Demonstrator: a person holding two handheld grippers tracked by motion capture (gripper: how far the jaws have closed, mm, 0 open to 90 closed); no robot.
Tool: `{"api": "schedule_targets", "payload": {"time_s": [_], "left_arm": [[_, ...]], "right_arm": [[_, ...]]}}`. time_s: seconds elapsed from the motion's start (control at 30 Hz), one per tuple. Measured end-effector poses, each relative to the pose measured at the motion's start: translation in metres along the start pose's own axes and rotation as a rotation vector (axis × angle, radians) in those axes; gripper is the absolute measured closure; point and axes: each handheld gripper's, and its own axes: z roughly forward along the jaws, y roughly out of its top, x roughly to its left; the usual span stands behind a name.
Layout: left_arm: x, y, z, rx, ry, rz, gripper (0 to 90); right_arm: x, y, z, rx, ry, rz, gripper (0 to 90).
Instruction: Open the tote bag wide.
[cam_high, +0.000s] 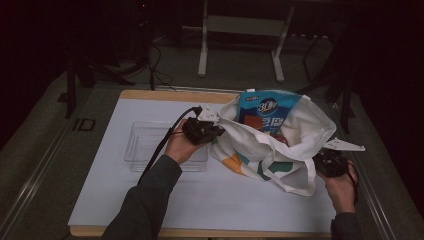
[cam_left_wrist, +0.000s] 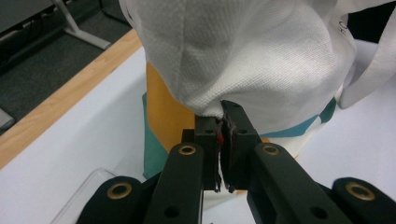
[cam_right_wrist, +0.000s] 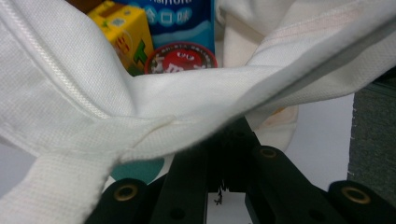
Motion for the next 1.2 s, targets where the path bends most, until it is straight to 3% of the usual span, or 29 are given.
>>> {"api": "schedule_targets", "payload": {"time_s": [0.5, 0.7, 1.03, 1.2], "left_arm": [[-0.002, -0.014, 0.021, 0.109, 0.017, 0.019, 86.2], [-0.001, -0.021, 0.029, 0.131, 0.006, 0.000, 86.3], [-0.003, -0.021, 0.038, 0.176, 0.023, 0.017, 86.5], [-0.004, -0.027, 0.051, 0.244, 0.051, 0.026, 86.6]], "right_arm": [[0.003, -0.014, 0.021, 0.083, -0.017, -0.012, 88.4], [0.003, -0.019, 0.028, 0.103, -0.010, -0.002, 88.4], [0.004, -0.025, 0.039, 0.140, -0.008, 0.011, 88.5], [0.005, -0.029, 0.048, 0.183, -0.022, 0.016, 88.7]]}}
